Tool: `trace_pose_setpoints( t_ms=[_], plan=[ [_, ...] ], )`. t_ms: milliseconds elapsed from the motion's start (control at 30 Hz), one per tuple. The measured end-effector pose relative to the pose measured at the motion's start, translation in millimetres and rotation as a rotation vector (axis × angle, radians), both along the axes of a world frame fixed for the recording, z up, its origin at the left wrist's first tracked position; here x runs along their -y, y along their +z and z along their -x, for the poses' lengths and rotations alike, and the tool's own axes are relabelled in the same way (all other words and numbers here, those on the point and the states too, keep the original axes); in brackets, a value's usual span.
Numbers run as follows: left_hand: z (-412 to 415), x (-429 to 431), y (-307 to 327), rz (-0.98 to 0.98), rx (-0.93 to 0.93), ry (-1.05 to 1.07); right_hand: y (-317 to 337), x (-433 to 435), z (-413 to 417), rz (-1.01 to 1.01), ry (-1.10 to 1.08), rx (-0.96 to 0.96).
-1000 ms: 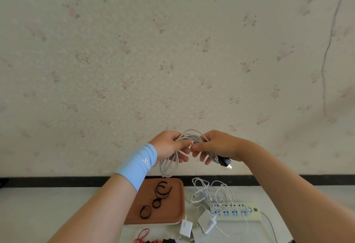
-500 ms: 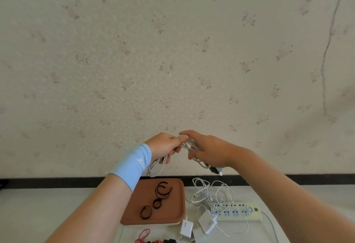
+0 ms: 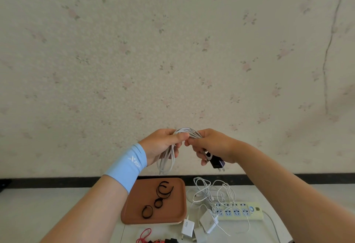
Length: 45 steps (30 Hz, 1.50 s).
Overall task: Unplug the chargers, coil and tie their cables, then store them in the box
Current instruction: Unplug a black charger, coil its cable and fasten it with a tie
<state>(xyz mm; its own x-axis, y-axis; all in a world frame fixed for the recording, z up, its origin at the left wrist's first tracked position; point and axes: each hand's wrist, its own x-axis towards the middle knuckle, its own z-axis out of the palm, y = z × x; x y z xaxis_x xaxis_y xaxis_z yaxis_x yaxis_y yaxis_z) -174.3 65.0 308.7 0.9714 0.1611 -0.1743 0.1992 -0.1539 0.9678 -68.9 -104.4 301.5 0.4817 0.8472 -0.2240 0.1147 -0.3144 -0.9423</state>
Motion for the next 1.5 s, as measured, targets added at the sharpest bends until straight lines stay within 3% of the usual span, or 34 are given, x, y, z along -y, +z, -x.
trace_pose_setpoints(
  t_ms=[167, 333, 567, 800, 933, 967, 1100, 1200, 1267, 1367, 1500],
  plan=[
    [-2, 5, -4, -0.081, -0.203, -0.025, 2, 3, -1, 0.098, -0.126, 0.065],
    [-12, 9, -11, 0.076, 0.029, 0.147, 7, 0, 7, 0.047, -0.164, 0.045],
    [-14, 25, -16, 0.234, 0.103, 0.279, 1, -12, 28, 0.009, -0.041, -0.008],
    [-7, 22, -7, 0.157, 0.072, 0.151, 1, -6, 23, 0.097, -0.009, -0.015],
    [-4, 10, 0, -0.058, 0.004, 0.073, 0, -4, 21, 0.143, 0.029, -0.095],
    [-5, 9, 1, -0.014, 0.021, 0.097, 0, -3, 21, 0.132, 0.065, -0.134],
    [-6, 18, 10, 0.597, 0.163, 0.177, -1, -5, 25, 0.054, 0.217, -0.332],
    [-4, 30, 14, 0.683, 0.216, 0.186, -4, -10, 30, 0.047, 0.238, -0.417],
    [-3, 32, 15, 0.639, 0.243, 0.204, -3, -13, 32, 0.071, 0.235, -0.442],
    [-1, 24, 13, 0.566, 0.291, 0.069, 1, -15, 32, 0.092, 0.232, -0.462],
    [-1, 23, 11, 0.321, 0.297, 0.093, 1, -16, 35, 0.107, 0.225, -0.415]
  ],
)
